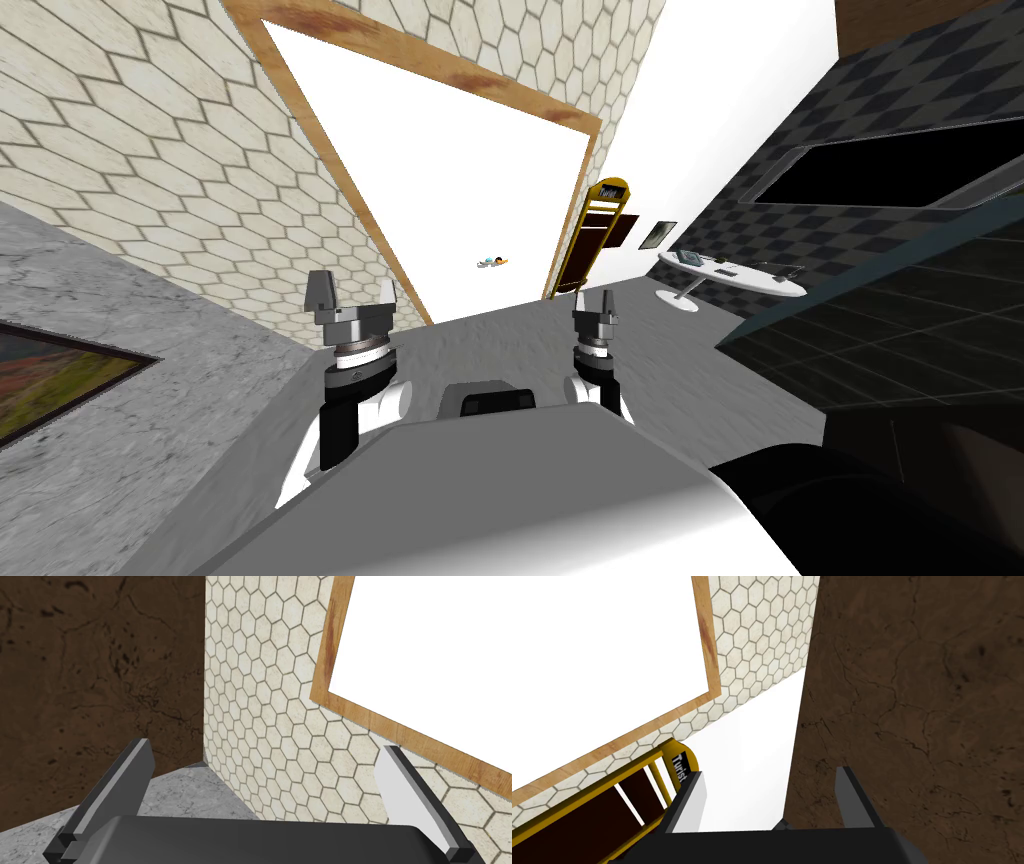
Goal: Pull the door open
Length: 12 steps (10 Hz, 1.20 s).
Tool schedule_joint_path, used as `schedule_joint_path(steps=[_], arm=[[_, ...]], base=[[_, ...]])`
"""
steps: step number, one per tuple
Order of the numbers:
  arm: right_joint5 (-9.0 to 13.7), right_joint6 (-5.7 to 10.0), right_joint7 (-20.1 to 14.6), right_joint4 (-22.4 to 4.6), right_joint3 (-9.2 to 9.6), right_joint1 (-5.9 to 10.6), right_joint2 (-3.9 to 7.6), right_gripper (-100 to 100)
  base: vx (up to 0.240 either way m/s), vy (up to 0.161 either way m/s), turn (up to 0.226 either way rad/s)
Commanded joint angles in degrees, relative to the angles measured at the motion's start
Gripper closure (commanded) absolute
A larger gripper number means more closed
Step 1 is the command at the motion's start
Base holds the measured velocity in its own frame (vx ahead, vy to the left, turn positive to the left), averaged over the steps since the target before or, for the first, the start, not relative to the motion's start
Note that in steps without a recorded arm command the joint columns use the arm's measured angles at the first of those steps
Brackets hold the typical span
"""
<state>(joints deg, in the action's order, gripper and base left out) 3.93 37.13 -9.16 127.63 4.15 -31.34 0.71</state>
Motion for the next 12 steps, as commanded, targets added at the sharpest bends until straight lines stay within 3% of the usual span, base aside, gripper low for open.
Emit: schedule_joint_path(steps=[1, 12], arm=[[0.27, 0.22, 0.19, -1.95, -0.14, 0.82, 0.5, -100], [2.18, 1.78, 1.51, -15.66, -1.1, 6.59, 3.07, -100]], base=[[0.053, 0.005, 0.072], [0.099, -0.003, 0.068]])
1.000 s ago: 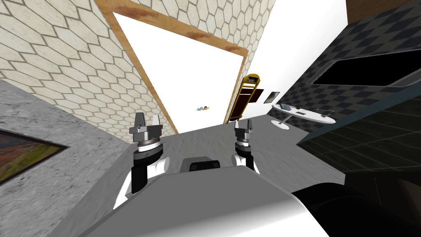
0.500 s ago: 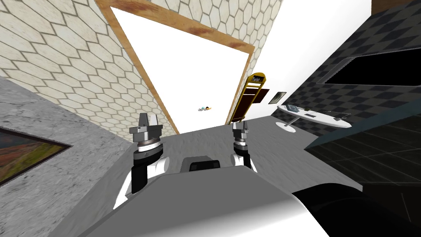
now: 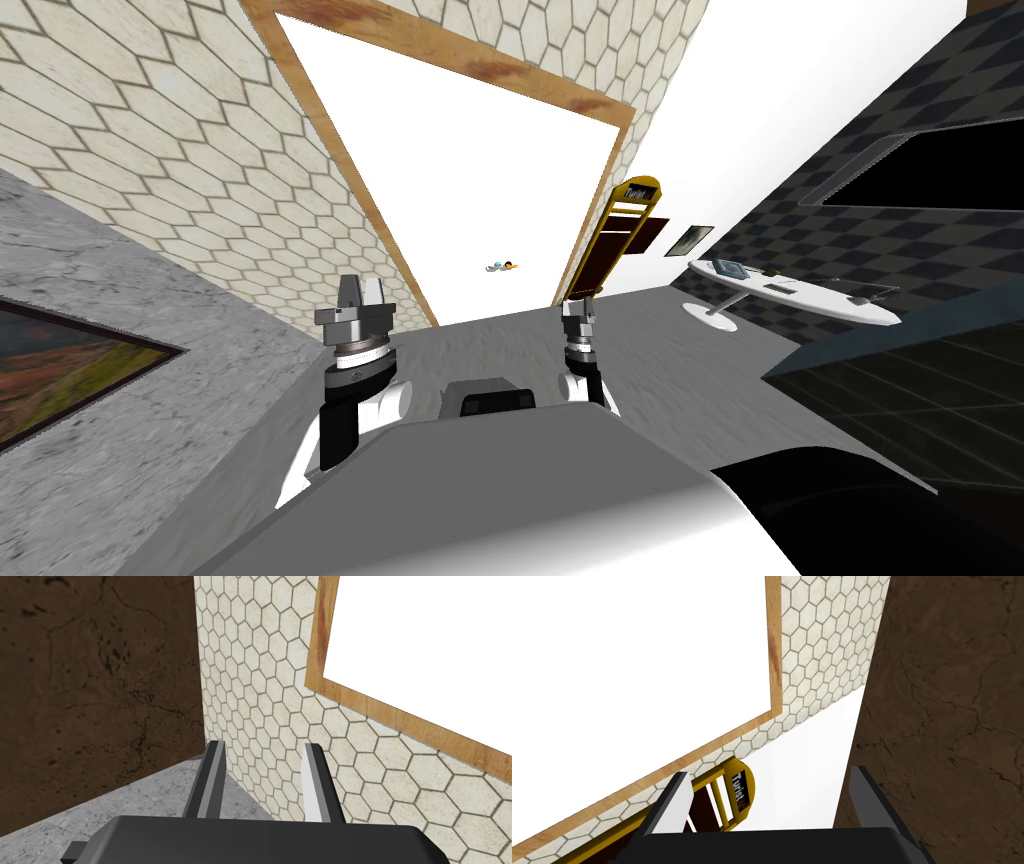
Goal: Pull the door open
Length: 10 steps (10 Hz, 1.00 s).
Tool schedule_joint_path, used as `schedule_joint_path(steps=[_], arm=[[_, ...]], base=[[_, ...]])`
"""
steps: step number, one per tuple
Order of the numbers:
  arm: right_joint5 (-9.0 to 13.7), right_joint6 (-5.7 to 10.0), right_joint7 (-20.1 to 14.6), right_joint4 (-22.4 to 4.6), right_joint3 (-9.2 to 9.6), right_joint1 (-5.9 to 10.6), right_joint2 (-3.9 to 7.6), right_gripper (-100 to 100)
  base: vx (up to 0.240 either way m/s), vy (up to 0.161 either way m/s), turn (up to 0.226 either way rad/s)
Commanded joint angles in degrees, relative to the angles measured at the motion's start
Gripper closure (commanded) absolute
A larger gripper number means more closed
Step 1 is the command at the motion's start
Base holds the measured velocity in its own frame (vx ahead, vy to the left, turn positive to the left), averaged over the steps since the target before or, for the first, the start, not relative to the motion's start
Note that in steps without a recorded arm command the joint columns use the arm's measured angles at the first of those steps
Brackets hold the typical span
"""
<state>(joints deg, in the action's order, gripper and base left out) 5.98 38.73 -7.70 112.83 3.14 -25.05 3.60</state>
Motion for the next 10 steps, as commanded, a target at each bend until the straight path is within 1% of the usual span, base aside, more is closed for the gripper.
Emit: schedule_joint_path(steps=[1, 6, 10], arm=[[0.3, 0.32, 0.17, -2.11, -0.18, 0.83, 0.37, -100], [1.25, 1.1, 0.83, -8.93, -0.66, 3.7, 1.33, -100], [2.09, 1.78, 1.41, -14.94, -1.09, 6.24, 2.08, -100]], base=[[0.086, -0.013, 0.068], [0.095, -0.009, 0.071], [0.089, -0.006, 0.079]])
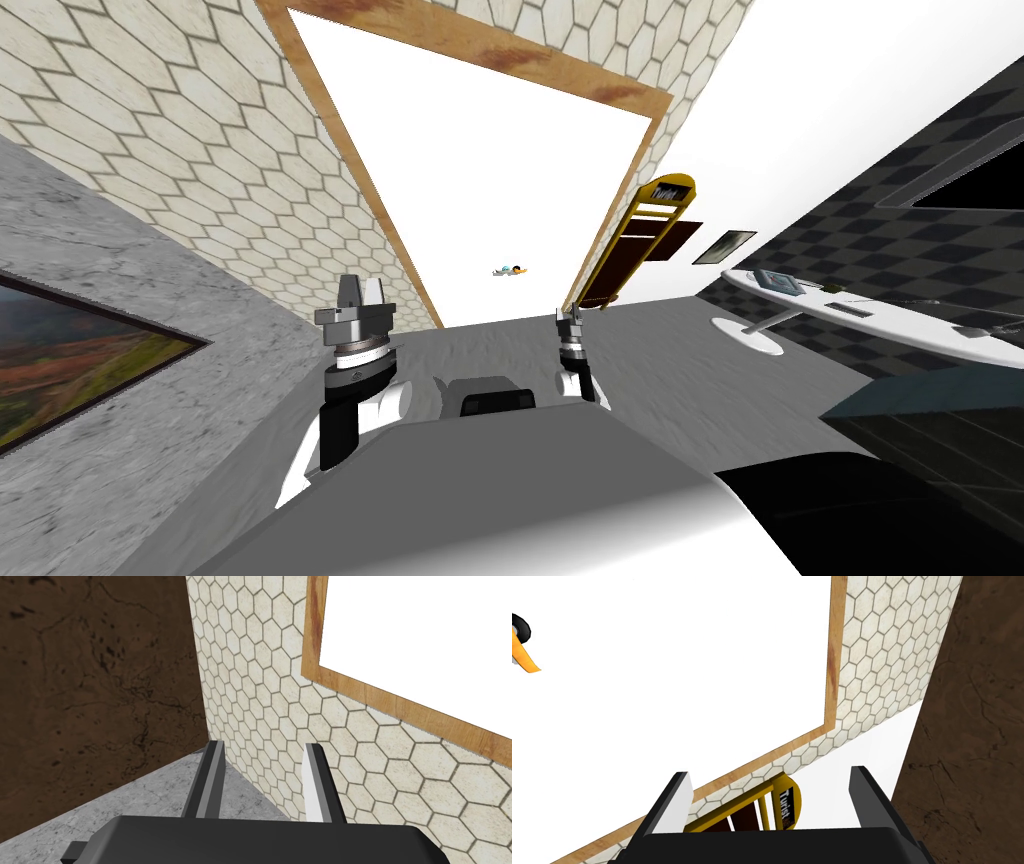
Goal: Pull the door open
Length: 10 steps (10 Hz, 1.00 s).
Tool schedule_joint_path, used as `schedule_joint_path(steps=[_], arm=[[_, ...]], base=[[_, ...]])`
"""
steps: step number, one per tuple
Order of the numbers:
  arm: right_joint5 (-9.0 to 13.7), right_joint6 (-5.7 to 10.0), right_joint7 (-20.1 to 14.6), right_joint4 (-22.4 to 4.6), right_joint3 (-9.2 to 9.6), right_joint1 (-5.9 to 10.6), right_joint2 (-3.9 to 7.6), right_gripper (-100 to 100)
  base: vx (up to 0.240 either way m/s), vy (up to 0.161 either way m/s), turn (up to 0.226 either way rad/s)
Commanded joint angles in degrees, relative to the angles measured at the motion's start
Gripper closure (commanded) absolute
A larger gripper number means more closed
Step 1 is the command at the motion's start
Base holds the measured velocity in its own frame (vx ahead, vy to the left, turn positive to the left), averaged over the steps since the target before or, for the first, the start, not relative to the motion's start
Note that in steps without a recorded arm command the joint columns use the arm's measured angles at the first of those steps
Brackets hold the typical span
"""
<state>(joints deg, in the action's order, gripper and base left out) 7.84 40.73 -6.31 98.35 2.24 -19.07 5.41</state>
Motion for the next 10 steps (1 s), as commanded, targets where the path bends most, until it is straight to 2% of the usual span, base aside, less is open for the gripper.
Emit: schedule_joint_path(steps=[1, 4, 5, 10], arm=[[0.43, -0.05, 0.16, -1.96, -0.28, 0.89, 0.45, -100], [1.09, 0.49, 0.62, -6.74, -0.62, 2.9, 0.99, -100], [1.09, 0.49, 0.62, -6.74, -0.62, 2.9, 0.99, -100], [2.22, 1.42, 1.4, -14.84, -1.19, 6.33, 1.84, -100]], base=[[0.088, -0.015, 0.073], [0.096, -0.021, 0.081], [0.079, -0.007, 0.039], [0.082, -0.022, 0.08]])
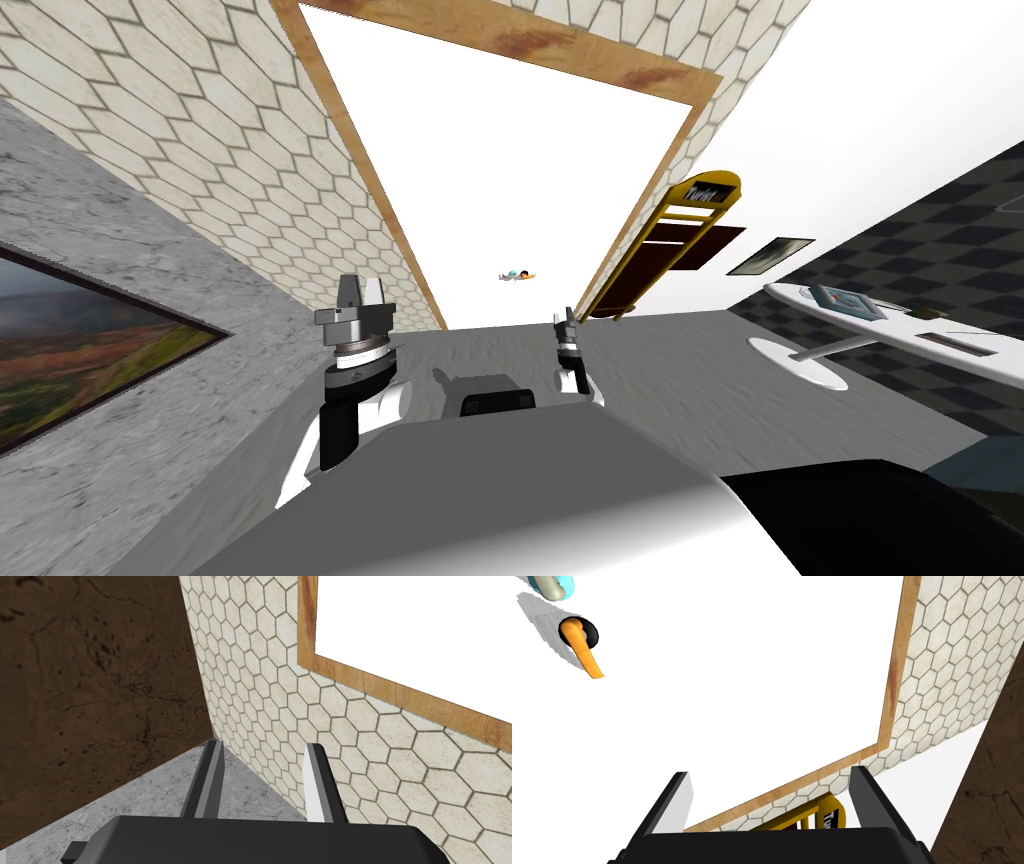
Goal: Pull the door open
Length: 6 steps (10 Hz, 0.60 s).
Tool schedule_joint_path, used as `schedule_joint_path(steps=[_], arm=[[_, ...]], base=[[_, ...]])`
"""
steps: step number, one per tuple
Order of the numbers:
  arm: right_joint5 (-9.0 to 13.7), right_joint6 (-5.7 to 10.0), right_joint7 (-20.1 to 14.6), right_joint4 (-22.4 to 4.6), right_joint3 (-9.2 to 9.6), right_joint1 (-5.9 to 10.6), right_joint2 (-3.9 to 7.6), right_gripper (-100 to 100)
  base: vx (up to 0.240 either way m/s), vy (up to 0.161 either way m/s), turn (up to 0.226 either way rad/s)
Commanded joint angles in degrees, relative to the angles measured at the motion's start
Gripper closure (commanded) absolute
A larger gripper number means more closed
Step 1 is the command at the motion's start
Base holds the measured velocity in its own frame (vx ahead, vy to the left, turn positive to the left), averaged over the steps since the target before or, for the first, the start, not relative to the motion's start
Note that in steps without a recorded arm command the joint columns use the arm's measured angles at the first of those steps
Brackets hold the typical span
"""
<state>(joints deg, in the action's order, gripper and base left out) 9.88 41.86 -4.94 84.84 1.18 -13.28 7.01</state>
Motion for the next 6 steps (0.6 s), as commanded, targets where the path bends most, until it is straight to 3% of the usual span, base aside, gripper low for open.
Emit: schedule_joint_path(steps=[1, 6], arm=[[0.42, 0.48, 0.19, -2.86, -0.24, 1.24, 0.41, -100], [1.33, 1.23, 0.83, -9.56, -0.7, 4.02, 1.05, -100]], base=[[0.094, -0.006, 0.1], [0.083, -0.019, 0.063]])
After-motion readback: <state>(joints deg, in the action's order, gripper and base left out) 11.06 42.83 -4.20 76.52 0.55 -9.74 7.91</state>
